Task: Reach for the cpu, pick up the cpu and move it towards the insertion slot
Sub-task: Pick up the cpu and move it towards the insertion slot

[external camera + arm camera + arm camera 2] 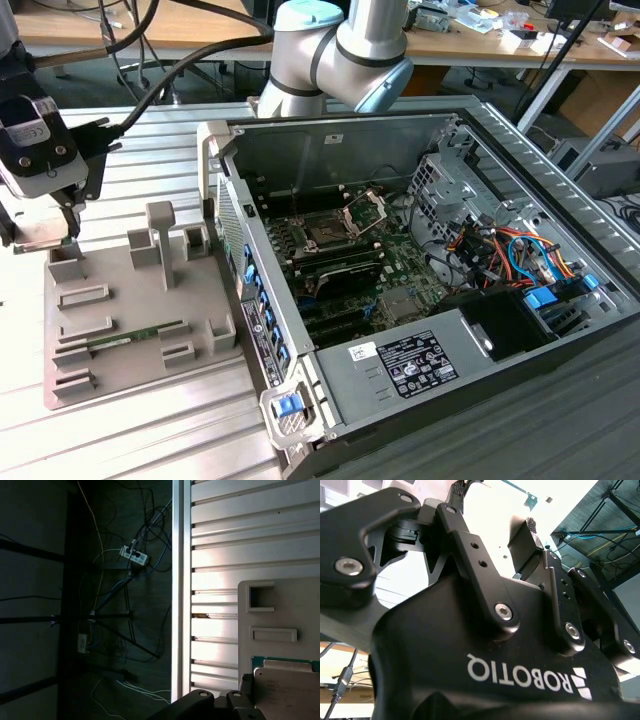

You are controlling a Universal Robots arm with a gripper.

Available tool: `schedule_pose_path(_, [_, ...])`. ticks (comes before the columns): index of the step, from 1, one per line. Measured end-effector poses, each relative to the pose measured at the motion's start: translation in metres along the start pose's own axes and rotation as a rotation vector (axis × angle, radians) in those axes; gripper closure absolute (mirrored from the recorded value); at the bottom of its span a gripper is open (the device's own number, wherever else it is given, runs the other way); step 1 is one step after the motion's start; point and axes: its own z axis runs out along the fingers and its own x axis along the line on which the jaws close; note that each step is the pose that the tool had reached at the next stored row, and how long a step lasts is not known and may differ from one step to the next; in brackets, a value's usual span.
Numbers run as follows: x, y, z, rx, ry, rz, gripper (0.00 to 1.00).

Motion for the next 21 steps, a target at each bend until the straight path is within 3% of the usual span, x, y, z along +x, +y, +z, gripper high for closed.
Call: schedule_pose_path(21, [0.0000,0.0003,-0.0084,0.0000,-0.0001,0.000,0.45])
